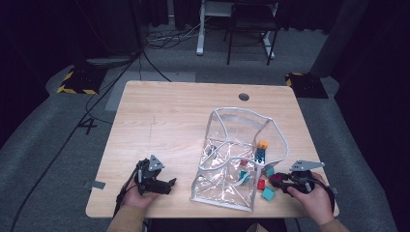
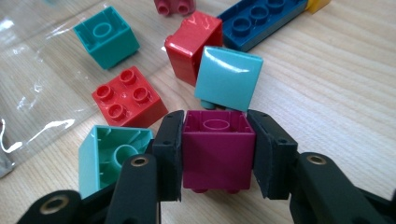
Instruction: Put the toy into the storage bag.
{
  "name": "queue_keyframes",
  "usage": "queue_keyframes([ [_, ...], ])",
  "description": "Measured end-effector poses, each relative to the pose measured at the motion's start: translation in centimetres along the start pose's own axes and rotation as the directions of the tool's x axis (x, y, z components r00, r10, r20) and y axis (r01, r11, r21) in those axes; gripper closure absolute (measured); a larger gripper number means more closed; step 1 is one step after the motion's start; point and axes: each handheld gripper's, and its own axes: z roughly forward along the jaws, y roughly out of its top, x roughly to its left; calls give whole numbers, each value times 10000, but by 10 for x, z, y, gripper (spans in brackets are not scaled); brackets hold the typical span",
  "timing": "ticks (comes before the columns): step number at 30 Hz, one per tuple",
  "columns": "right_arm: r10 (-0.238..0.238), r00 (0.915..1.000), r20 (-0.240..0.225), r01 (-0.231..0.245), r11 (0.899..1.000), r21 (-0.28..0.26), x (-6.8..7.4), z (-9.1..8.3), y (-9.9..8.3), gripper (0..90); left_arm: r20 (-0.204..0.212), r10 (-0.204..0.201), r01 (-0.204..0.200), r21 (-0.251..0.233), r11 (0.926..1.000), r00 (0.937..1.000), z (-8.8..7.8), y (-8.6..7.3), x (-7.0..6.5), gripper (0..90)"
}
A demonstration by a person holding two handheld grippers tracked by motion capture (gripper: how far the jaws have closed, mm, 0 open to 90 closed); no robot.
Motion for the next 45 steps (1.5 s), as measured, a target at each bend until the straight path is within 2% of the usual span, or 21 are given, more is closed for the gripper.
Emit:
queue_keyframes([
  [8,95,9999,-121,-98,9997,-229,1,-15,5,590,-1,-1,1,3,10000,10000,0,0,0,43],
  [16,-47,10000,-67,44,9990,-449,2,-36,17,590,-1,0,0,3,10000,10000,0,0,0,43],
  [20,80,9998,-195,-90,9987,-506,0,-48,24,590,-3,0,0,-2,10000,10000,0,0,0,43],
  [25,135,9998,-132,-142,9982,-578,-3,-58,32,590,2,2,-2,6,10000,10000,0,0,0,44],
  [29,159,9999,-60,-163,9972,-724,-5,-68,40,590,1,4,-4,5,10000,10000,0,0,0,44],
  [37,-114,9998,145,126,9961,-877,-3,-88,59,590,0,3,-3,1,10000,10000,0,0,0,43],
  [45,-265,9995,152,281,9932,-1129,-2,-111,81,590,-2,-1,1,0,10000,10000,0,0,0,43],
])
